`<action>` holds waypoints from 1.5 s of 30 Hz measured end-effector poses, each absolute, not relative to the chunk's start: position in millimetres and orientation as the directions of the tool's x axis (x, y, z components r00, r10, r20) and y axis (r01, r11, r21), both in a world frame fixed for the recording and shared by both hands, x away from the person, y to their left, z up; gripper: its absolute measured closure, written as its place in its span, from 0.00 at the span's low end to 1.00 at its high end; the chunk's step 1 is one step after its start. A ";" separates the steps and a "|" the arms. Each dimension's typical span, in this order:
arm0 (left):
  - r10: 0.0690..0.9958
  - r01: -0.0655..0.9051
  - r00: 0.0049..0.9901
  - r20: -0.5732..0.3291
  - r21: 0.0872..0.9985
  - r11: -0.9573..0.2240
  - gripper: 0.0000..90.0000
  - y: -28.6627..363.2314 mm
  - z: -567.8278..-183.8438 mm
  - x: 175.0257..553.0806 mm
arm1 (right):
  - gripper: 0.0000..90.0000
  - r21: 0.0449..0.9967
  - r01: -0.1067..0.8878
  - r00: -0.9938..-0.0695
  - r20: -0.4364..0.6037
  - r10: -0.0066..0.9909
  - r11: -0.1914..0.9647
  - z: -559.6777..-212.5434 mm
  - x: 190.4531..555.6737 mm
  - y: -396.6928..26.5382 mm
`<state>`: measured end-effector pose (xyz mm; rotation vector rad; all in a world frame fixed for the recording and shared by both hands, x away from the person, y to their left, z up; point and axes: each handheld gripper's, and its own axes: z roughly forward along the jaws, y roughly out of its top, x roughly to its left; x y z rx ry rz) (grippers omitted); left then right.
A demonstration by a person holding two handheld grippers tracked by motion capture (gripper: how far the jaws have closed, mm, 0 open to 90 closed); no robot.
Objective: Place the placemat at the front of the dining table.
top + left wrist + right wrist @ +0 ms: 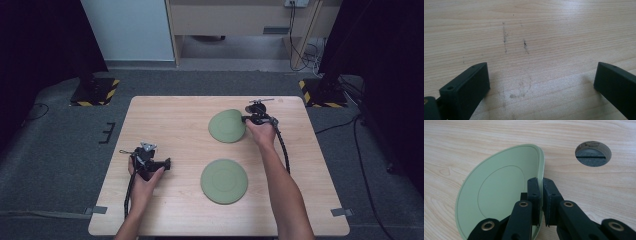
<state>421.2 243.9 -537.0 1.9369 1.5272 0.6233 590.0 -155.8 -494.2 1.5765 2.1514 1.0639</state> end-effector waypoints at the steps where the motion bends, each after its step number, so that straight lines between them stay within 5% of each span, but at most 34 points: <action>1: 0.973 0.697 0.232 0.003 0.697 -0.169 0.00 243.9 -537.0 421.2 | 0.95 0.692 0.709 -0.371 0.199 0.907 0.138 -495.5 590.1 -156.3; 24: 0.973 0.697 0.232 0.003 0.697 -0.169 0.00 243.9 -537.0 421.2 | 0.90 0.666 0.733 -0.333 0.175 0.927 0.138 -505.8 588.8 -166.5; 45: 0.974 0.698 0.228 0.003 0.697 -0.165 0.00 243.5 -536.9 421.0 | 0.22 0.687 0.717 -0.286 0.136 0.949 0.117 -496.8 581.1 -181.3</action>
